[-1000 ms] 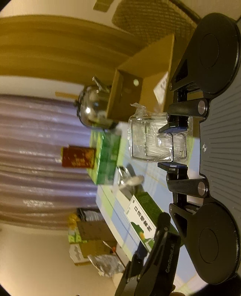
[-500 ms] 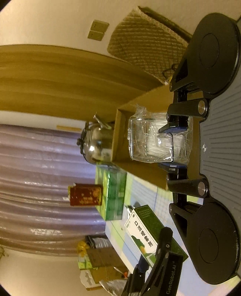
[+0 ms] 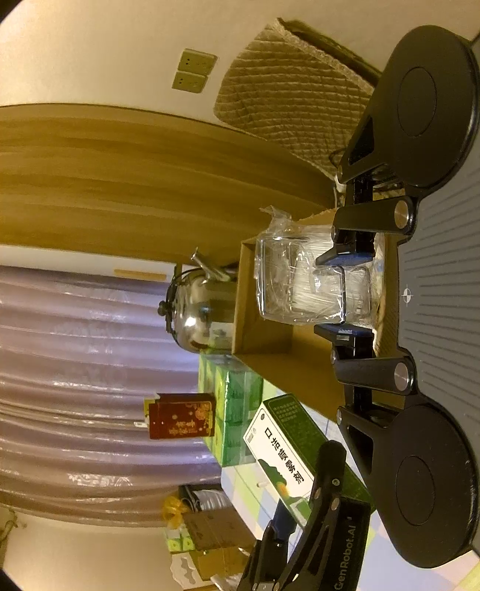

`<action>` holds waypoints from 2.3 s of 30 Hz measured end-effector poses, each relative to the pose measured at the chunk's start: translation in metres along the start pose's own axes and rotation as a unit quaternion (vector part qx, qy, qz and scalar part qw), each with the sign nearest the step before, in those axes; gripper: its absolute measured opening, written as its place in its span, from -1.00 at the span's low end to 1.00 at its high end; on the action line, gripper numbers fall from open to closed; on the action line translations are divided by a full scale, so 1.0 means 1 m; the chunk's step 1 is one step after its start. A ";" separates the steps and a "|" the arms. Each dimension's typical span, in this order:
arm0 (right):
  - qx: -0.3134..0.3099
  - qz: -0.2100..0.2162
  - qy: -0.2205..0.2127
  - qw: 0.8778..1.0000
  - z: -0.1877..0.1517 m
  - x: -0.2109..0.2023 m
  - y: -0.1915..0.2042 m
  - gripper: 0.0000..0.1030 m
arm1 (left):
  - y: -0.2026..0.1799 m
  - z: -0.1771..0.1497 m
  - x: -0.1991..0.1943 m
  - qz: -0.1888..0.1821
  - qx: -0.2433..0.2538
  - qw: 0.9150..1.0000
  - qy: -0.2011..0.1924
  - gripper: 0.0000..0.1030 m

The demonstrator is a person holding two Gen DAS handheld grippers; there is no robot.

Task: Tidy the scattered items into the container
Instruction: 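Carry green spray box and clear rack over the cardboard box with both grippers, then open both grippers to drop spray box and rack into cardboard box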

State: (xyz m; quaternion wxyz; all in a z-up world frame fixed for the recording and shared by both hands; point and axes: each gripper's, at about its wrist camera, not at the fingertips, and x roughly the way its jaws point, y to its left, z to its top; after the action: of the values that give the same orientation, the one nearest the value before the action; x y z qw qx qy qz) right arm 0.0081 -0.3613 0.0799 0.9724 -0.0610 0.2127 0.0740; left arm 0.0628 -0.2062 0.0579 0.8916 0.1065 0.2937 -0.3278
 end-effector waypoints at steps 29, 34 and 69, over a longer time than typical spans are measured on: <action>0.016 0.041 0.064 0.997 0.033 0.102 -0.045 -0.46 | 0.018 0.052 0.097 -0.014 0.002 1.000 0.026 -0.01; -0.002 0.052 0.083 0.995 0.051 0.135 -0.052 -0.46 | 0.029 0.072 0.122 -0.015 -0.006 0.999 0.029 -0.01; -0.089 0.025 0.208 0.974 0.046 0.282 -0.051 -0.45 | 0.059 0.101 0.244 0.018 0.046 0.994 0.093 0.06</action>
State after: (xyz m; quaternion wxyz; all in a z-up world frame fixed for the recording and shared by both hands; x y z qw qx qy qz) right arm 0.2887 -0.3717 0.0070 0.8952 -0.1565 0.4045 0.1025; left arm 0.2960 -0.3271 -0.0057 0.8603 0.1829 0.3576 -0.3138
